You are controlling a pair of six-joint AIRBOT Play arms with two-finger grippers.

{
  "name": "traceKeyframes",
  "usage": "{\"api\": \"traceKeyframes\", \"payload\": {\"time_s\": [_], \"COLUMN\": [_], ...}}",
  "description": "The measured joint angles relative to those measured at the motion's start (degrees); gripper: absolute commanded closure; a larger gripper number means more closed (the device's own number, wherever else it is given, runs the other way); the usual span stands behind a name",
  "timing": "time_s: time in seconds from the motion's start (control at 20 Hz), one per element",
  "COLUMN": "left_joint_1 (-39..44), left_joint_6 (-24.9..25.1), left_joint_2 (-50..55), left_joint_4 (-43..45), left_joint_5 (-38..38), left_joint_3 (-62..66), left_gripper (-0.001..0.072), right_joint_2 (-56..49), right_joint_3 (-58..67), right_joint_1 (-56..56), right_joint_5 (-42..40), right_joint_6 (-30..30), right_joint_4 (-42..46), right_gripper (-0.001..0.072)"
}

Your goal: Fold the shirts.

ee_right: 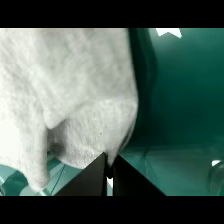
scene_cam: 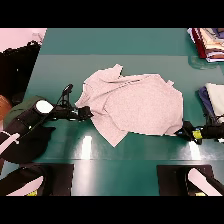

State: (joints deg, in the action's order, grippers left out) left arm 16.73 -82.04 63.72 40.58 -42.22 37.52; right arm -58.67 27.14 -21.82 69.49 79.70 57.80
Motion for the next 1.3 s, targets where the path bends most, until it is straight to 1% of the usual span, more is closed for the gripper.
{"api": "traceKeyframes", "payload": {"time_s": [0.1,0.2,0.4,0.55,0.75,1.0,1.15,1.3], "left_joint_1": [0.0,0.0,-2.3,-5.4,-7.1,-7.6,-7.6,-7.6], "left_joint_6": [-0.2,-1.8,-5.9,-7.2,-8.1,-10.4,-12.0,-13.7], "left_joint_2": [-0.9,-3.2,-11.0,-16.7,-20.1,-21.1,-21.2,-20.1], "left_joint_4": [1.7,5.4,13.4,16.7,19.8,21.5,21.8,23.7], "left_joint_5": [-1.6,-3.5,-9.6,-15.5,-21.4,-24.2,-24.7,-26.1], "left_joint_3": [0.6,2.3,11.3,23.9,45.1,69.4,77.7,79.3], "left_gripper": [0.0687,0.0687,0.0687,0.0687,0.0688,0.0688,0.0688,0.0687], "right_joint_2": [1.9,4.9,11.7,14.9,15.9,12.4,9.1,6.0], "right_joint_3": [0.4,2.2,12.1,25.2,46.7,73.9,86.3,90.8], "right_joint_1": [0.0,0.0,0.9,3.9,6.4,7.3,7.4,7.5], "right_joint_5": [0.1,0.5,2.0,2.7,3.7,9.1,13.4,17.5], "right_joint_6": [-0.8,-1.4,-1.9,-2.1,-2.2,-2.2,-1.5,0.0], "right_joint_4": [-0.5,-0.8,-2.7,-3.6,-3.0,4.1,7.2,8.7], "right_gripper": [0.0696,0.0696,0.0696,0.0696,0.0696,0.0696,0.0697,0.0697]}}
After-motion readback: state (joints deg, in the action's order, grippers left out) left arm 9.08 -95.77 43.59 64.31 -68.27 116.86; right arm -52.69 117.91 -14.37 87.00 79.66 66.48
